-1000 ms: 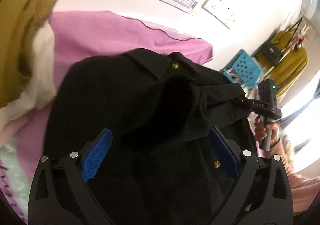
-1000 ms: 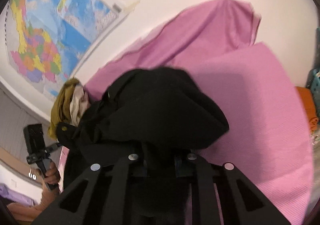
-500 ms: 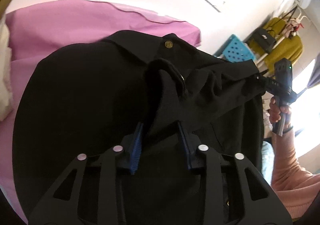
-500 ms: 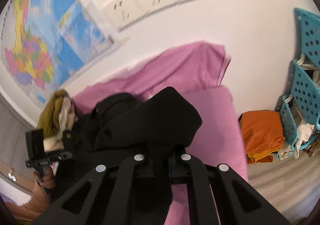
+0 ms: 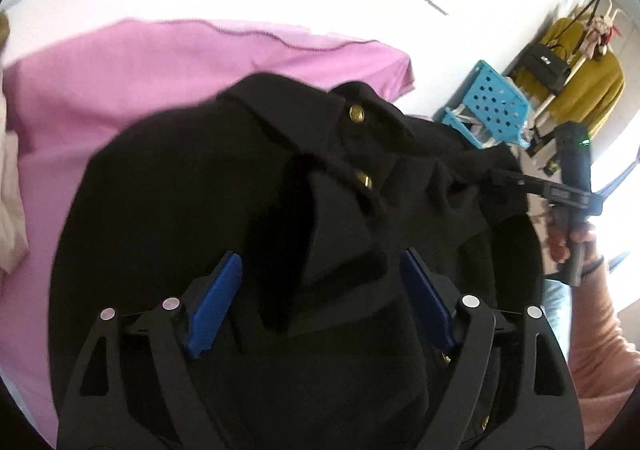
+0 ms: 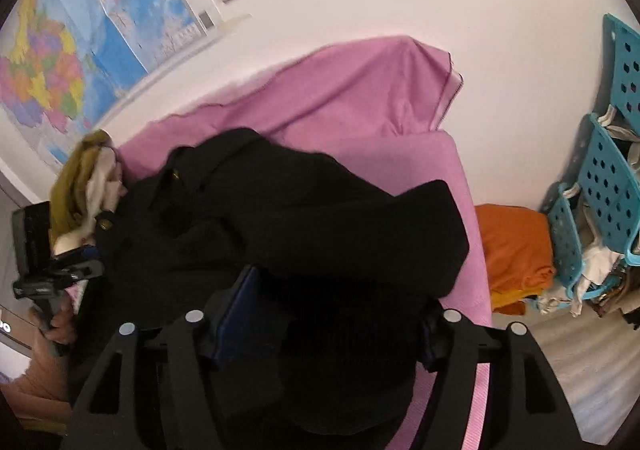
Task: Fold large clothes
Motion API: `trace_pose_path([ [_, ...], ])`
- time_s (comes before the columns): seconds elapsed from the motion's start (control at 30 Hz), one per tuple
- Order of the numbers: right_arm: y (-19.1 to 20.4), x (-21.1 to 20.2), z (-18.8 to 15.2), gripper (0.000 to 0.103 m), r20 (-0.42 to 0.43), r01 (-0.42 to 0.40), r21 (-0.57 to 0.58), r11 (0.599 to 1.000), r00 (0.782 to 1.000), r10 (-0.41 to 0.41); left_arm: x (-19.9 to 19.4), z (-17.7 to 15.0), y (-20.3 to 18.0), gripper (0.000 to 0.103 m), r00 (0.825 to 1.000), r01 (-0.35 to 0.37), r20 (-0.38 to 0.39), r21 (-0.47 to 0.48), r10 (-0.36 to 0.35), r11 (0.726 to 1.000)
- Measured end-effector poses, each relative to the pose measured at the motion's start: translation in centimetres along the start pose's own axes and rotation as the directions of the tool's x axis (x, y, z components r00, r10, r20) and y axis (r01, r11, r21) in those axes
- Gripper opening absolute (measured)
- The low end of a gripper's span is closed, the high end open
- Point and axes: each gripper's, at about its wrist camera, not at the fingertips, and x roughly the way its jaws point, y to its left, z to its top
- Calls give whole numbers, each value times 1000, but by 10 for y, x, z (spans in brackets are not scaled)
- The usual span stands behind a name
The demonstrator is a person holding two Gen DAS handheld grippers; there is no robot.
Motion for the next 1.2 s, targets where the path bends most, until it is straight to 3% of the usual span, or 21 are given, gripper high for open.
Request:
trace_pose_path([
  [0.07, 0, -2, 3, 65, 3, 13, -13, 1000, 1000, -13, 6, 6, 0, 17, 1000, -9, -15, -15, 9, 1000],
  [0.2, 6, -9, 5, 58, 42, 55, -43, 998, 998, -53, -12, 4, 17, 10, 1000, 6, 19, -118, -3, 993],
  [0.3, 7, -11, 5, 58, 80, 50, -43, 998, 996, -46, -45, -12, 42, 10, 997, 9, 76, -204, 6, 979],
  [0.33, 9, -10, 5, 59, 87, 58, -50, 997, 995, -54, -53, -19, 54, 11, 997, 3, 75, -239, 15, 971],
  [0.4, 9, -3, 5, 59, 82, 99, -67, 993, 992, -94, -53, -26, 64, 24, 998, -43, 31, -245, 52, 968],
  [0.43, 10, 1, 5, 59, 71, 112, -66, 992, 992, -107, -50, -31, 66, 35, 997, -75, -2, -237, 77, 969],
  [0.53, 14, 1, 5, 59, 101, 171, -49, 984, 981, -166, -49, -38, 59, 43, 996, -87, -15, -193, 86, 977],
  [0.57, 18, -2, 5, 58, 122, 187, -50, 981, 976, -180, -52, -40, 54, 53, 996, -90, -9, -164, 90, 982],
  [0.63, 31, -14, 4, 58, 200, 267, -46, 963, 947, -253, -60, -40, 47, 65, 996, -86, 11, -132, 88, 988],
  [0.73, 62, -26, 0, 59, 279, 323, -102, 941, 917, -285, -81, -46, 46, 73, 989, -131, 52, -93, 136, 987],
  [0.83, 103, -18, -8, 62, 247, 218, -257, 942, 957, -154, -110, -61, 52, 76, 979, -183, 75, -82, 189, 980],
  [0.93, 154, 6, -21, 62, 151, 73, -409, 909, 988, -12, -128, -80, 59, 81, 966, -242, 68, -85, 248, 967],
  [1.07, 223, 49, -34, 62, 37, -52, -549, 834, 996, 86, -142, -116, 74, 85, 965, -258, 19, -120, 263, 959],
  [1.2, 263, 83, -40, 62, -61, -145, -598, 788, 989, 135, -147, -150, 84, 92, 960, -280, -32, -131, 278, 951],
])
